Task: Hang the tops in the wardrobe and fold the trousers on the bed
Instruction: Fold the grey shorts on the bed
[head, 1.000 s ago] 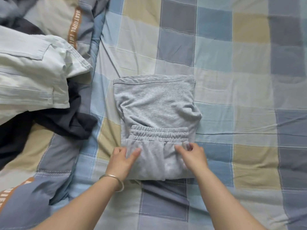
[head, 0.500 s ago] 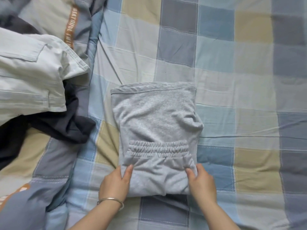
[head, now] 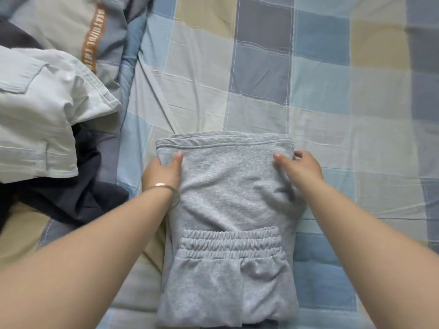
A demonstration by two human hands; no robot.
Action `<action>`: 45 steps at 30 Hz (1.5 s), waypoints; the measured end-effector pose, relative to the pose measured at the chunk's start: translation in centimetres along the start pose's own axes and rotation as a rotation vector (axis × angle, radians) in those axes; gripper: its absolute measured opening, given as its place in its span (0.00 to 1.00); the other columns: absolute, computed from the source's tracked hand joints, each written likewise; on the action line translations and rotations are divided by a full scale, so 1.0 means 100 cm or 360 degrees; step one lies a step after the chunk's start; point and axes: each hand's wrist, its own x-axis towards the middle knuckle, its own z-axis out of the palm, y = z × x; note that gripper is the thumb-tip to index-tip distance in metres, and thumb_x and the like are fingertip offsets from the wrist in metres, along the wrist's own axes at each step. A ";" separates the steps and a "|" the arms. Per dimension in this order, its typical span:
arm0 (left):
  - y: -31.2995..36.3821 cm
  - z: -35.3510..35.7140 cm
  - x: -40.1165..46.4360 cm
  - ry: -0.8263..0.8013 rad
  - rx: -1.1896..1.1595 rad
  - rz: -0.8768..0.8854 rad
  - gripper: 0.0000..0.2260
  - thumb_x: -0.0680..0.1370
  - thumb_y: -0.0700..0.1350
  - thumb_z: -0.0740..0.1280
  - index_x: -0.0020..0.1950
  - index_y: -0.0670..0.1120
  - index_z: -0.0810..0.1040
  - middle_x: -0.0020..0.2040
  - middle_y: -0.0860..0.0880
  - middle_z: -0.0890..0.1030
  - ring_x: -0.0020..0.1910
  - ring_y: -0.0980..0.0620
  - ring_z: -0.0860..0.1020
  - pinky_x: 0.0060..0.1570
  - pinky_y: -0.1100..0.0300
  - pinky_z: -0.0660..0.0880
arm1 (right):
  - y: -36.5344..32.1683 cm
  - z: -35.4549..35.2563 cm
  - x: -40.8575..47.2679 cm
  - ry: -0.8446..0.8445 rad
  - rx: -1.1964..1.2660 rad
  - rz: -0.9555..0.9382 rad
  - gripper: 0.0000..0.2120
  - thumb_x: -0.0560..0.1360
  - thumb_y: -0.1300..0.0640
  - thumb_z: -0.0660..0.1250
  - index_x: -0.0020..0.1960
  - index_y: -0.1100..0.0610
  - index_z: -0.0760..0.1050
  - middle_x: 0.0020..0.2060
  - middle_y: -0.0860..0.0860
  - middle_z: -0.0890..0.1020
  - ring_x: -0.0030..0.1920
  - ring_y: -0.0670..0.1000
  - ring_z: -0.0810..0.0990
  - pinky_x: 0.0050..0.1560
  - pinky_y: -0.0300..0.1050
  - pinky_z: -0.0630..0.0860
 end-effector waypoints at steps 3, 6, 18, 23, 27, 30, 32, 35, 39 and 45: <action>0.022 0.002 0.020 0.0085 -0.0122 0.0169 0.15 0.78 0.51 0.64 0.52 0.39 0.78 0.49 0.39 0.79 0.51 0.43 0.76 0.46 0.60 0.69 | -0.009 0.006 0.009 -0.0053 0.0182 -0.0050 0.08 0.71 0.50 0.70 0.42 0.55 0.77 0.45 0.53 0.82 0.44 0.54 0.80 0.46 0.45 0.76; 0.024 0.002 0.028 0.0060 -0.0348 0.0330 0.06 0.77 0.48 0.66 0.47 0.46 0.79 0.44 0.47 0.79 0.45 0.51 0.76 0.37 0.66 0.68 | -0.003 0.006 0.020 0.0224 0.0181 -0.0165 0.08 0.70 0.51 0.70 0.44 0.56 0.78 0.46 0.55 0.83 0.50 0.58 0.81 0.55 0.54 0.76; 0.071 -0.018 0.050 -0.0521 0.0747 0.0422 0.24 0.68 0.50 0.76 0.61 0.43 0.76 0.55 0.46 0.79 0.54 0.46 0.77 0.50 0.61 0.69 | -0.033 -0.020 0.023 -0.0243 0.0155 0.0106 0.13 0.70 0.67 0.70 0.32 0.57 0.69 0.29 0.52 0.71 0.27 0.49 0.68 0.18 0.29 0.63; 0.095 -0.048 0.014 -0.0752 0.0907 0.0659 0.11 0.70 0.48 0.73 0.51 0.48 0.82 0.46 0.47 0.81 0.47 0.48 0.77 0.43 0.61 0.70 | -0.028 -0.055 -0.008 -0.0300 0.0045 0.0181 0.13 0.68 0.69 0.69 0.32 0.58 0.68 0.29 0.53 0.68 0.27 0.49 0.63 0.16 0.32 0.58; 0.094 -0.071 -0.024 -0.0725 0.0764 0.0861 0.15 0.62 0.53 0.65 0.45 0.50 0.82 0.41 0.46 0.82 0.47 0.47 0.79 0.41 0.60 0.70 | -0.022 -0.083 -0.046 -0.0133 0.0197 -0.0152 0.13 0.69 0.70 0.67 0.35 0.54 0.72 0.28 0.50 0.71 0.27 0.45 0.67 0.19 0.29 0.60; 0.061 -0.087 -0.055 -0.0632 0.0563 0.1195 0.12 0.63 0.47 0.63 0.45 0.54 0.79 0.38 0.47 0.78 0.42 0.46 0.78 0.41 0.59 0.69 | -0.006 -0.095 -0.086 0.0049 0.0043 -0.0534 0.14 0.68 0.71 0.66 0.33 0.54 0.69 0.29 0.48 0.73 0.31 0.44 0.71 0.28 0.31 0.65; 0.024 -0.100 -0.078 -0.0552 0.0522 0.1437 0.14 0.64 0.46 0.64 0.48 0.56 0.76 0.37 0.50 0.75 0.39 0.50 0.75 0.39 0.58 0.70 | 0.023 -0.097 -0.120 0.0178 -0.0154 -0.0775 0.16 0.66 0.72 0.66 0.35 0.51 0.69 0.32 0.47 0.73 0.33 0.44 0.70 0.31 0.34 0.63; -0.046 -0.109 -0.108 -0.0473 0.0720 0.1714 0.11 0.63 0.45 0.61 0.43 0.55 0.75 0.39 0.57 0.69 0.38 0.55 0.68 0.36 0.62 0.67 | 0.091 -0.089 -0.166 0.0124 -0.0509 -0.0955 0.23 0.56 0.69 0.67 0.41 0.45 0.67 0.39 0.41 0.68 0.33 0.42 0.68 0.29 0.35 0.61; -0.136 -0.089 -0.127 -0.0540 0.1212 0.1740 0.14 0.59 0.47 0.58 0.43 0.57 0.70 0.37 0.57 0.70 0.40 0.55 0.67 0.38 0.61 0.65 | 0.185 -0.050 -0.188 -0.0315 -0.0904 -0.0702 0.31 0.47 0.66 0.77 0.41 0.46 0.67 0.44 0.43 0.67 0.33 0.48 0.78 0.23 0.32 0.58; -0.134 -0.063 -0.141 -0.0229 0.1034 0.1263 0.09 0.65 0.55 0.58 0.34 0.53 0.75 0.34 0.53 0.74 0.37 0.47 0.76 0.32 0.58 0.70 | 0.166 -0.014 -0.181 0.0139 -0.0706 0.0083 0.08 0.76 0.62 0.56 0.42 0.53 0.71 0.53 0.53 0.73 0.53 0.57 0.73 0.45 0.45 0.65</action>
